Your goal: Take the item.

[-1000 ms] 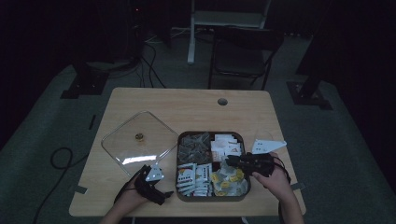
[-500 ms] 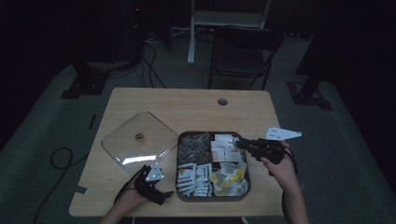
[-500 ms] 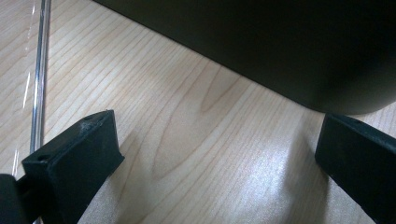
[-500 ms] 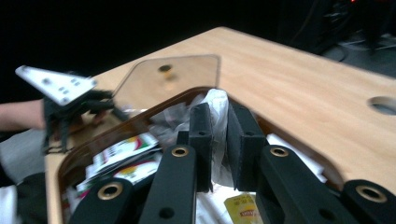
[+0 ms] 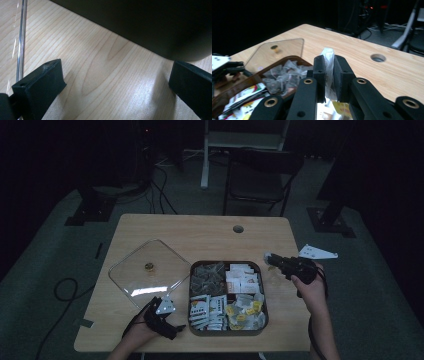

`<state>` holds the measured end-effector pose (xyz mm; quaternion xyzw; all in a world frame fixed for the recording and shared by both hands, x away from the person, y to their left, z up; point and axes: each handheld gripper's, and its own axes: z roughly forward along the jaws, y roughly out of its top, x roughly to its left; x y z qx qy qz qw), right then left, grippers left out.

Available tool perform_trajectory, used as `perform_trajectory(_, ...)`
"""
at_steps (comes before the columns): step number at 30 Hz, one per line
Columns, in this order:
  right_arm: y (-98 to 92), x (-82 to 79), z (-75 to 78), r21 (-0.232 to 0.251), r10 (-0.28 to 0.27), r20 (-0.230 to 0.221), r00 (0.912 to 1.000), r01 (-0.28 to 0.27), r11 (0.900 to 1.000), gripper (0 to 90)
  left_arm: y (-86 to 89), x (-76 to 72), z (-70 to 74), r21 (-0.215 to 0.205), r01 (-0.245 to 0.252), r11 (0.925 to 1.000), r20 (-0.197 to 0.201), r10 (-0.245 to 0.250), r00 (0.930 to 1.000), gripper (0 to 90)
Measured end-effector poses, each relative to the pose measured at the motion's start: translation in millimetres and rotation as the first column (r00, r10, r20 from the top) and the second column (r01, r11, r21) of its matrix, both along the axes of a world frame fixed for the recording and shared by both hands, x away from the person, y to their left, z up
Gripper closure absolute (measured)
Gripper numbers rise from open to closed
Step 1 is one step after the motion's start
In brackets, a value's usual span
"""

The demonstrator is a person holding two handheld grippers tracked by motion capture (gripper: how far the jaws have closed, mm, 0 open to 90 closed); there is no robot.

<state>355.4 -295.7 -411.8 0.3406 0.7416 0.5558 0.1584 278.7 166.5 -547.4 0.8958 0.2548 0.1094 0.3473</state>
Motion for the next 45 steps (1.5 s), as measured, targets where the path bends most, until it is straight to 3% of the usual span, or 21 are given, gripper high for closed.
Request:
perform_trajectory(13,-34.1,15.7,1.0,0.030,-0.115,-0.007,0.9934,0.115,0.993,80.7,0.1,0.0,0.1,0.001,0.001,1.0000,0.000,-0.001,1.0000,0.4)
perform_trajectory(19,-44.6,23.2,-2.8,0.034,-0.146,-0.032,0.9888,0.147,0.989,80.7,0.0,-0.1,0.1,0.001,0.001,1.0000,-0.002,-0.001,1.0000,0.3)
perform_trajectory(45,-48.3,23.0,-60.7,0.042,-0.164,-0.156,0.9741,0.172,0.984,80.3,0.0,0.0,0.1,0.001,0.001,1.0000,-0.001,-0.001,1.0000,0.3)
